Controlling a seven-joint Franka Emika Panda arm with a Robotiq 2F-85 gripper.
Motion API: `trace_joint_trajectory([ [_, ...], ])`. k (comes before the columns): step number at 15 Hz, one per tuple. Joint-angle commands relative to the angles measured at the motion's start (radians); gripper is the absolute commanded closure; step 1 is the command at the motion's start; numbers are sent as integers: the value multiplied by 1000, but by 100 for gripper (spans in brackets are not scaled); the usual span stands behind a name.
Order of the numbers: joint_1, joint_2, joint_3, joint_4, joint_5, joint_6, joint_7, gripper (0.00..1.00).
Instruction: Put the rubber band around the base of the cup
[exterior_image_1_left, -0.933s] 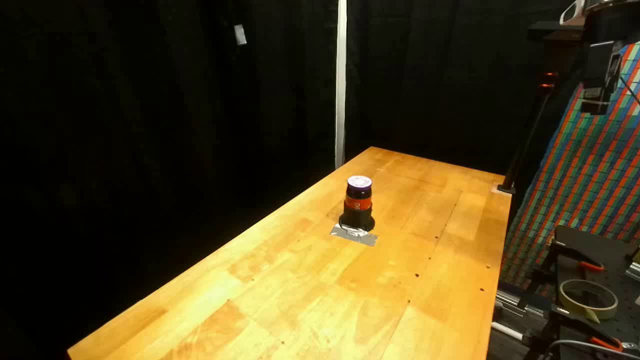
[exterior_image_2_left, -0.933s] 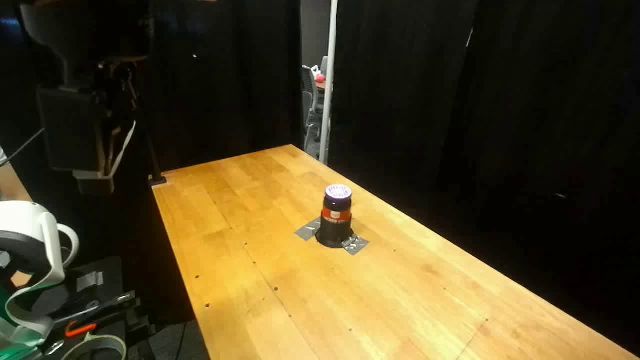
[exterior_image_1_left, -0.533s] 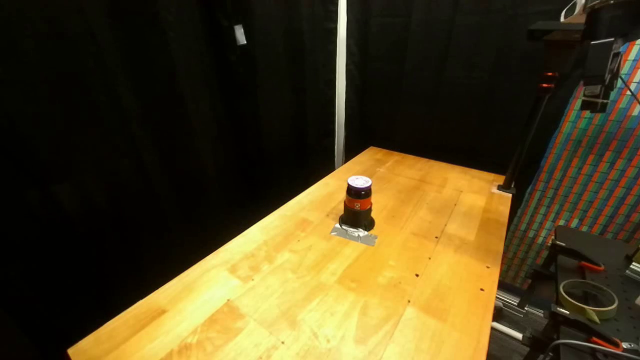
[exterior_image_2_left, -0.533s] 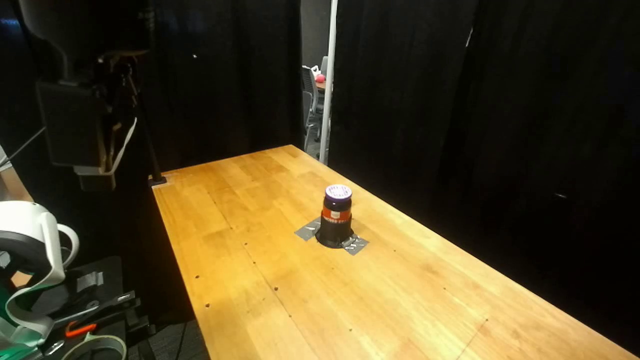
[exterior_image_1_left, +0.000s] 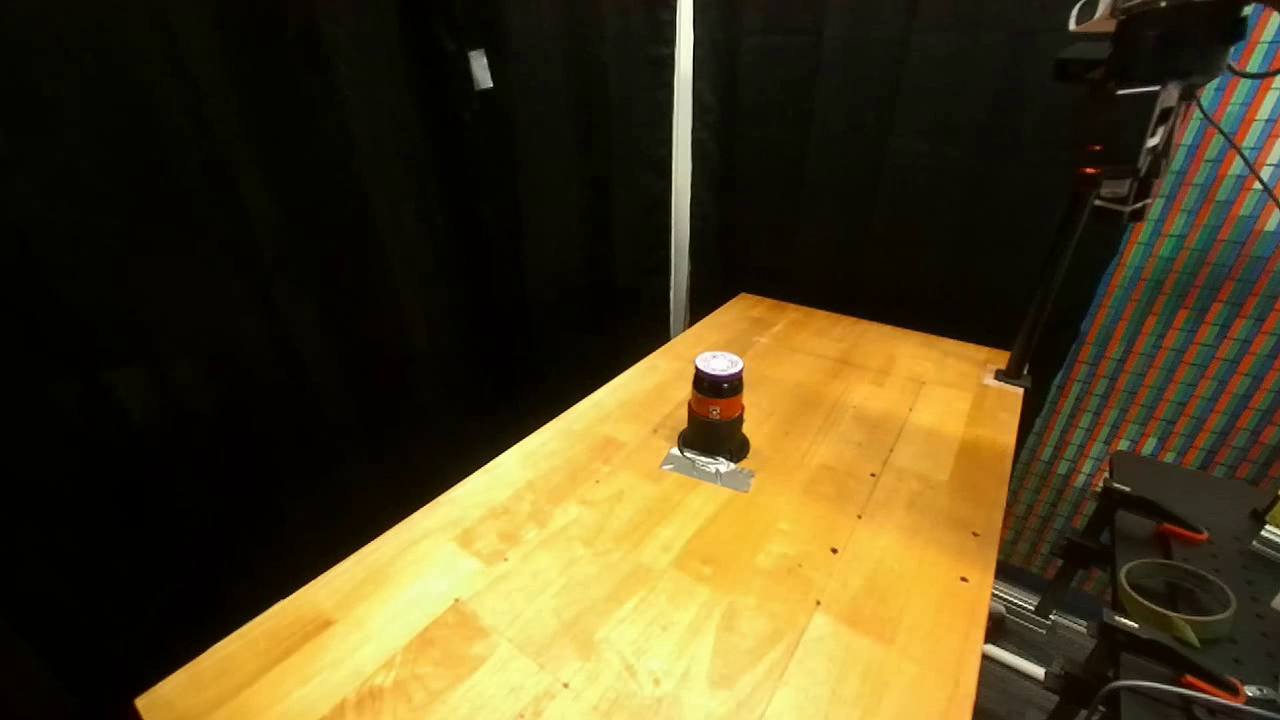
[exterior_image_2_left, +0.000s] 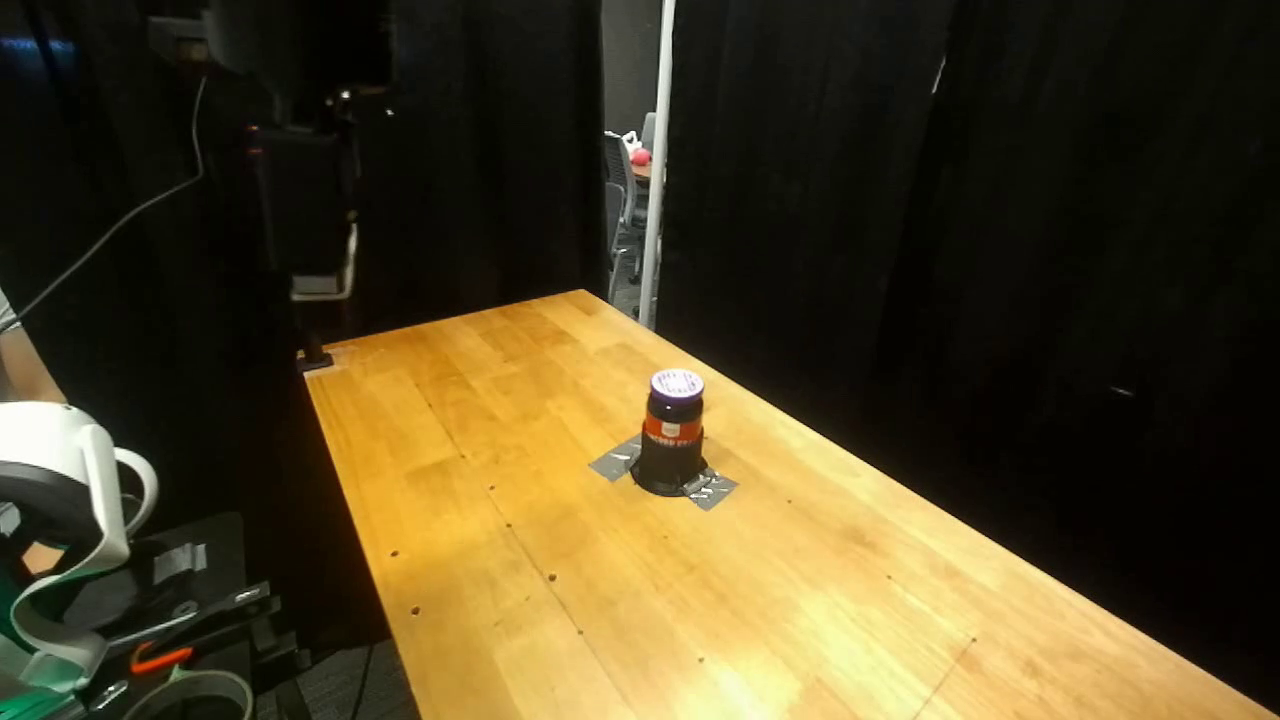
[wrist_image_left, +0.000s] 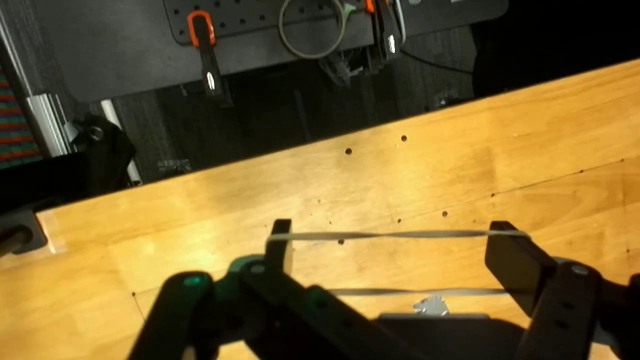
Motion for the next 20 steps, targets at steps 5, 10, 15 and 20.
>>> trace_joint_trajectory([
  [5, 63, 439, 112, 287, -26, 295, 48, 0],
  [10, 104, 683, 117, 447, -61, 468, 51, 0],
  [15, 134, 852, 107, 557, -101, 548, 51, 0],
  [20, 148, 990, 98, 630, -94, 642, 51, 0],
])
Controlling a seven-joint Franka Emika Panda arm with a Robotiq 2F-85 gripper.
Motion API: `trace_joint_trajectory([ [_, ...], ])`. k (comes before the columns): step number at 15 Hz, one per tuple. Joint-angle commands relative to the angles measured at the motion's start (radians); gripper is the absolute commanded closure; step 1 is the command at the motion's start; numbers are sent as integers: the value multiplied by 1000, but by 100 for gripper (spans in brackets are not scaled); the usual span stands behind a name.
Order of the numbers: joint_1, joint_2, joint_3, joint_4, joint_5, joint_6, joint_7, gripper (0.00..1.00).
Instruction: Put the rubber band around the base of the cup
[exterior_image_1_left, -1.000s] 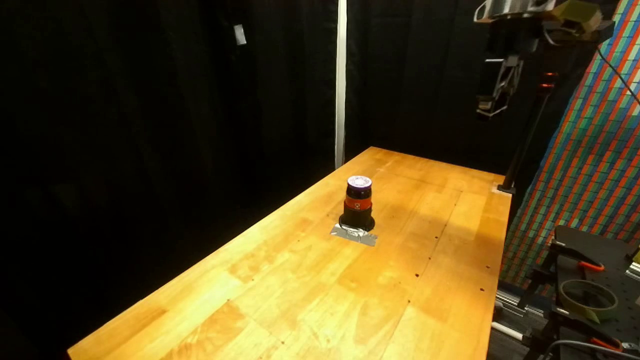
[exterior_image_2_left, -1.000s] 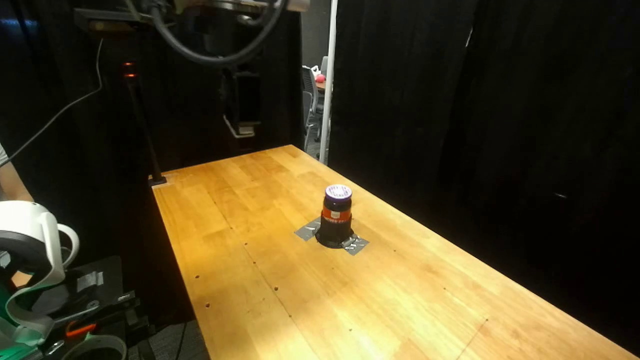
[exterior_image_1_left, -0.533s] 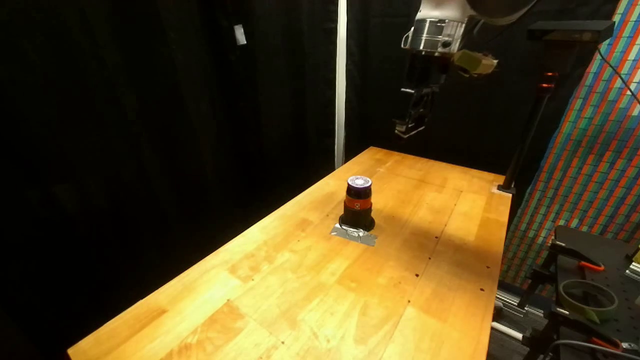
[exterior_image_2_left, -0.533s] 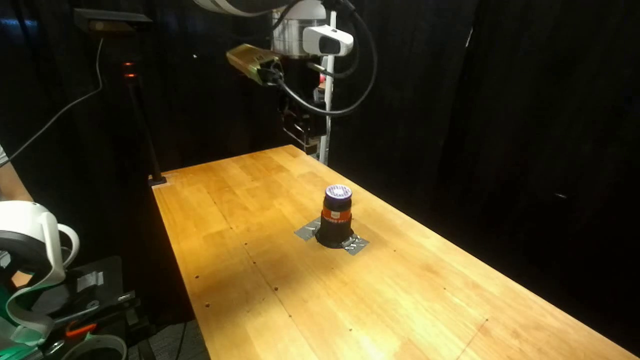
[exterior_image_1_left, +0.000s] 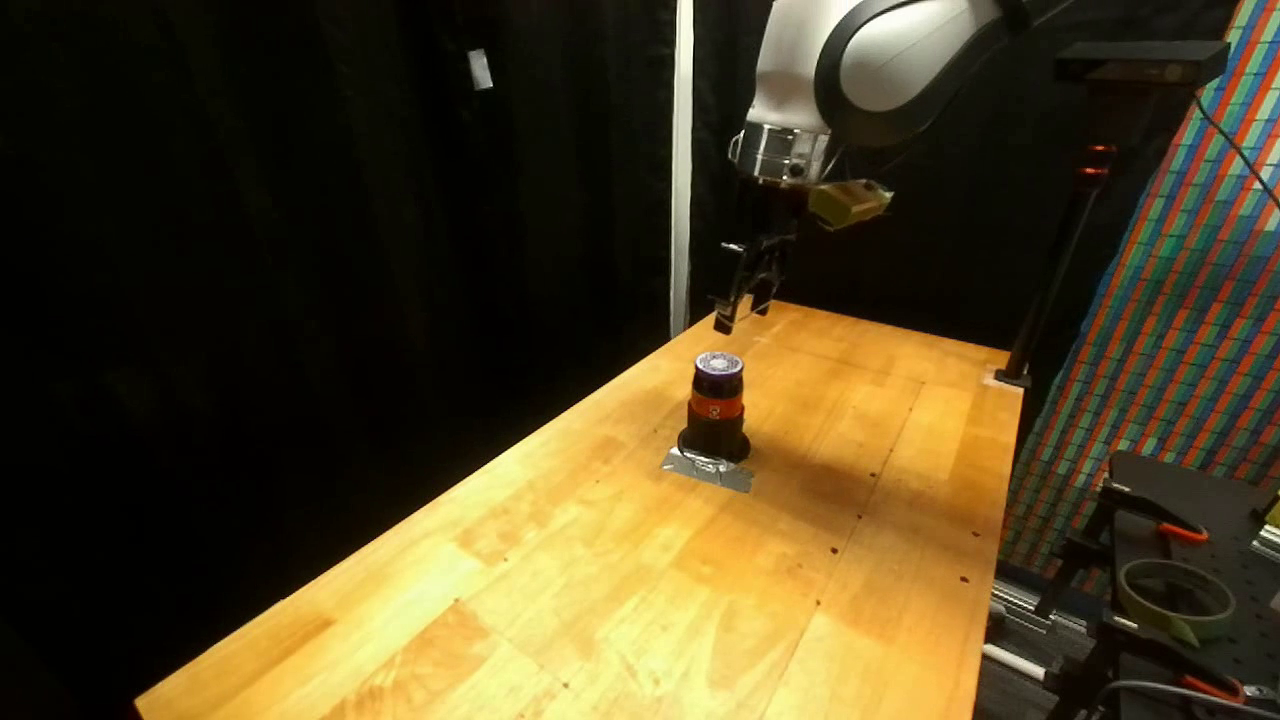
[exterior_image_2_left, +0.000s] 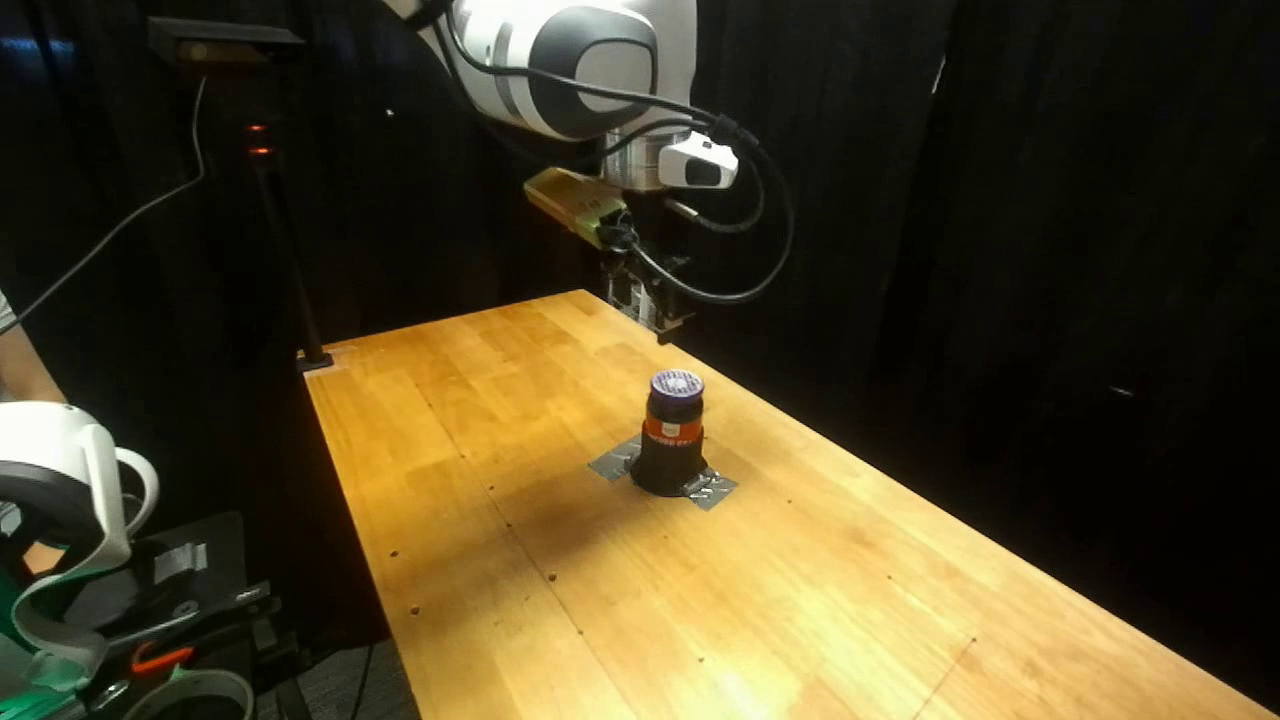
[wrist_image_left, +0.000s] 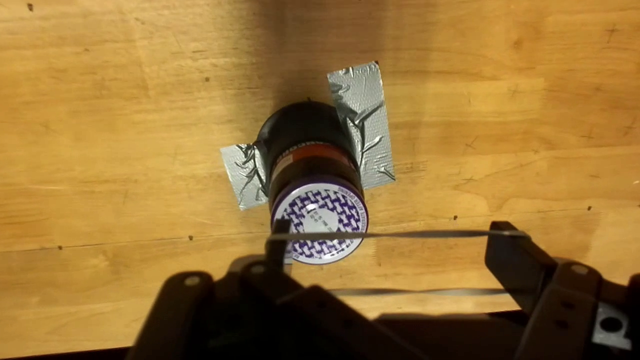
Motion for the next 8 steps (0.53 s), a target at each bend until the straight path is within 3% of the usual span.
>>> trace_joint_trajectory([
  [1, 24, 101, -21, 81, -15, 63, 10, 0],
  [8, 52, 227, -82, 153, -56, 154, 42, 0],
])
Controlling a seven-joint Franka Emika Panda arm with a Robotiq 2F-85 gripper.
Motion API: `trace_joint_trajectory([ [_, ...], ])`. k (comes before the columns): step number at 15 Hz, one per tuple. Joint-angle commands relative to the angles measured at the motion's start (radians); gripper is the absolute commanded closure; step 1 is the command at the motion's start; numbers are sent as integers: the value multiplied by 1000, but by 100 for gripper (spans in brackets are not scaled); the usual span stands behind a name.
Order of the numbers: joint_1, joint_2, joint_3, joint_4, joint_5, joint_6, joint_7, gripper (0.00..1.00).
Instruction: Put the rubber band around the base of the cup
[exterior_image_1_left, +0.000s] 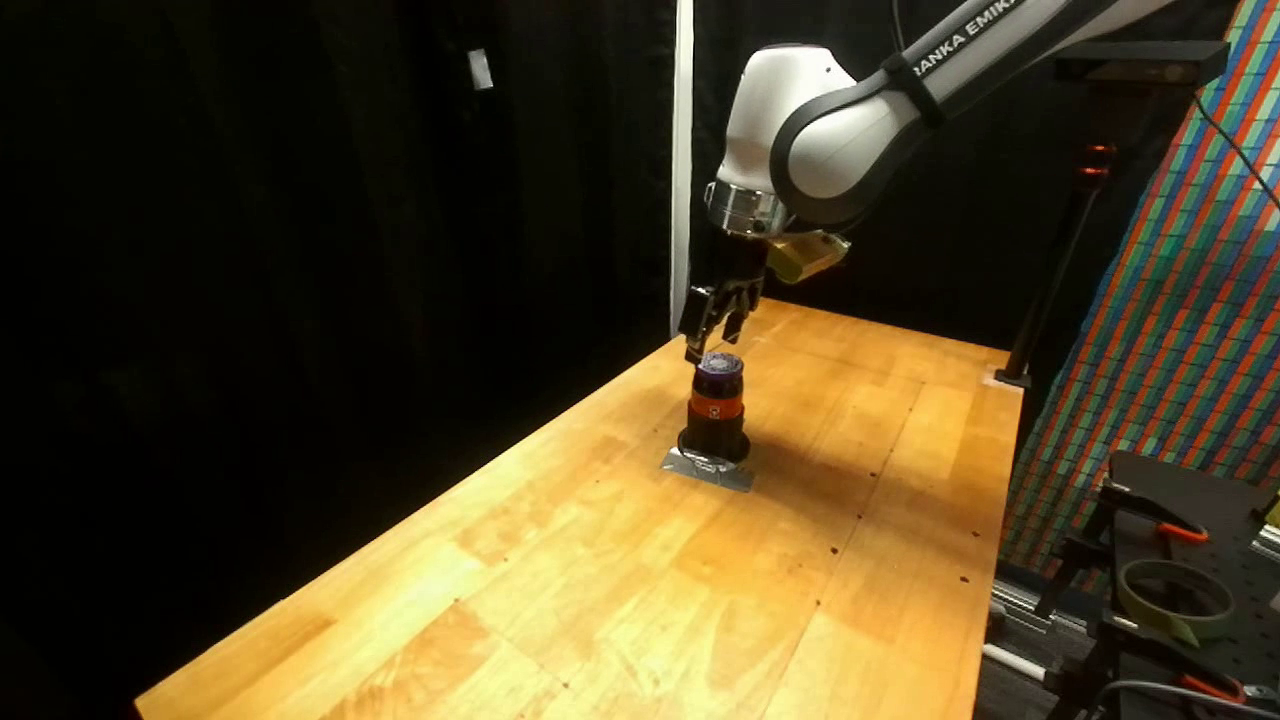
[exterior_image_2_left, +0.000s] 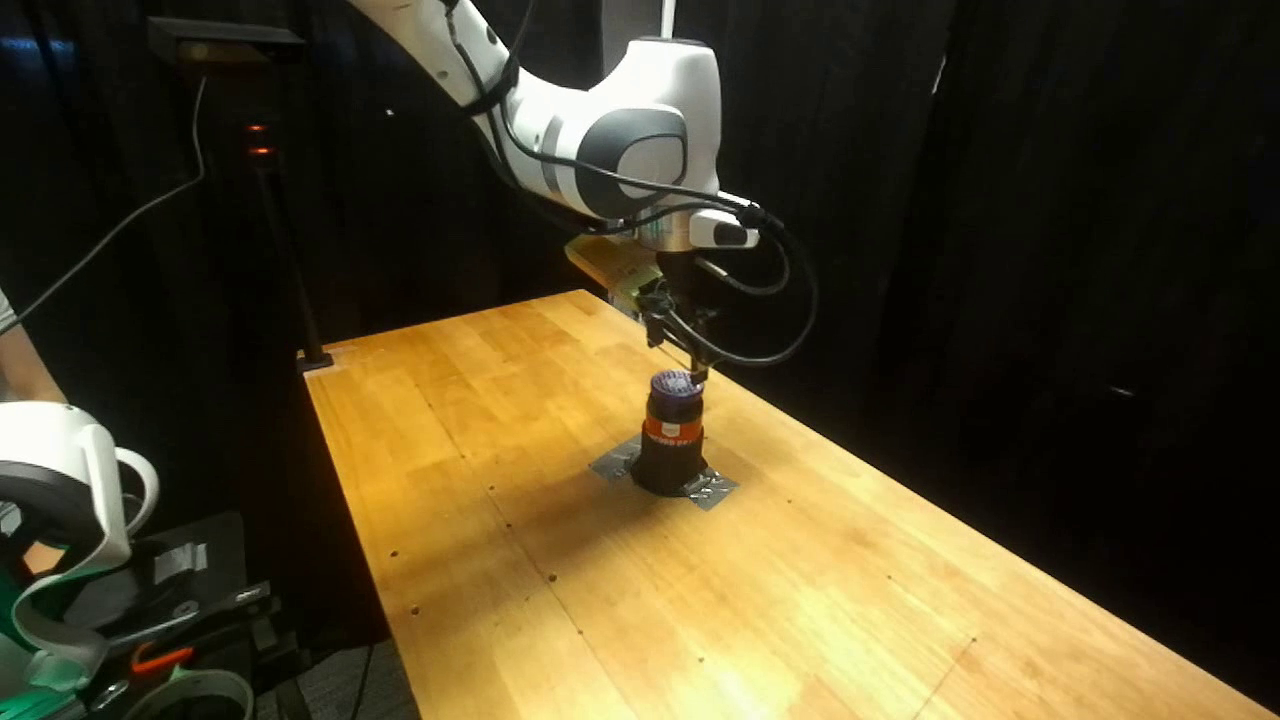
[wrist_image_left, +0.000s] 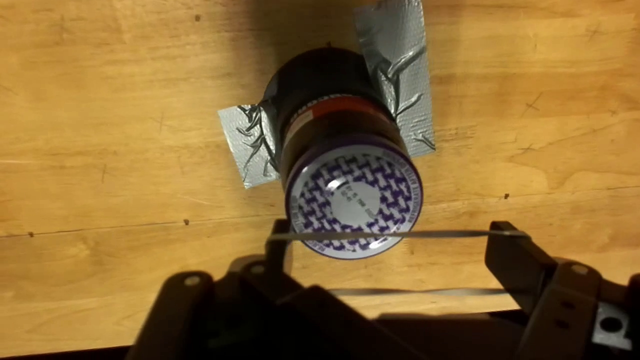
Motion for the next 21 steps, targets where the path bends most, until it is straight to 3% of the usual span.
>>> trace_joint_trajectory([
  [1, 25, 65, -40, 69, -35, 35, 38, 0],
  [7, 45, 124, -84, 101, -65, 85, 67, 0],
  [12, 33, 131, -69, 102, -36, 21, 51, 0],
  [15, 17, 128, -47, 115, -5, -73, 32, 0],
  [21, -13, 144, -10, 184, 70, -369, 4, 0],
])
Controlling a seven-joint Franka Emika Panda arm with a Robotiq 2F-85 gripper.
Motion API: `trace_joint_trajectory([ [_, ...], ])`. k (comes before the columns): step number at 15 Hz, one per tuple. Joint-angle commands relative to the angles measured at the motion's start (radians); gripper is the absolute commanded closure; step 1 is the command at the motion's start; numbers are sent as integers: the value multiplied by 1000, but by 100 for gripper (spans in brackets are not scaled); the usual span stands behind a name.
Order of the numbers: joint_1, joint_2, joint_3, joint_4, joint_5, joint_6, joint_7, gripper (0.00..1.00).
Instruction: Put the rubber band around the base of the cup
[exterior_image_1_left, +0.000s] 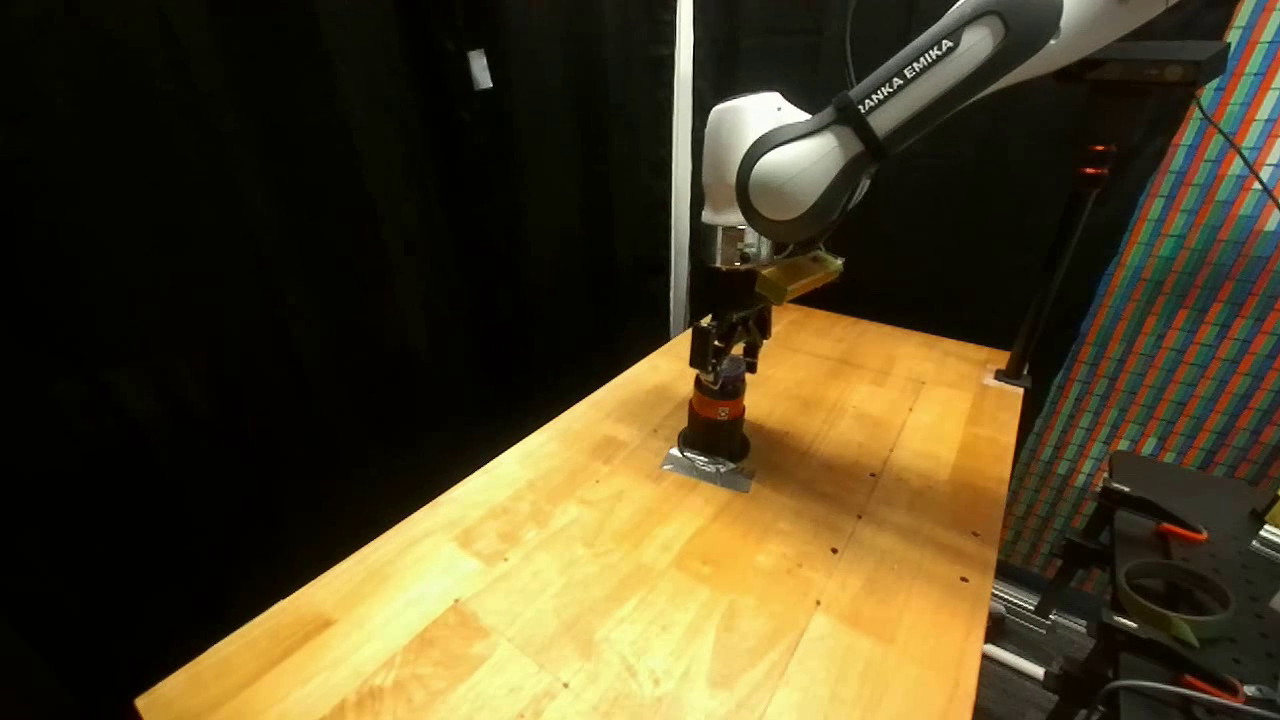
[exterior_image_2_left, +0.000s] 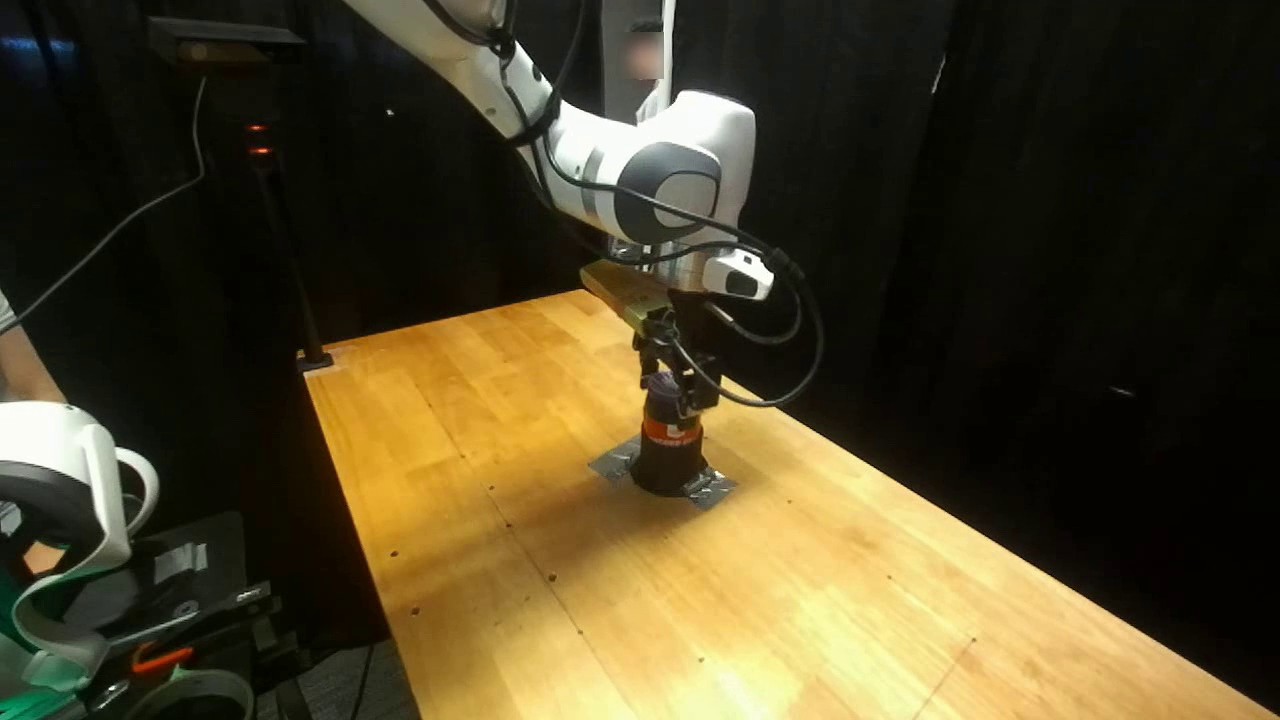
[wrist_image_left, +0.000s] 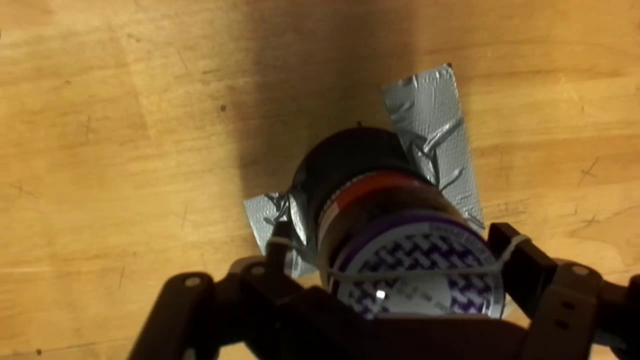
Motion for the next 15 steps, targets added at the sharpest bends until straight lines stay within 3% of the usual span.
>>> trace_joint_trajectory([
  [1, -28, 20, 29, 50, 52, -155, -36, 0],
  [7, -38, 1, 36, 32, 94, -238, -48, 0],
  [15, -23, -3, 30, -40, 82, -109, -43, 0],
])
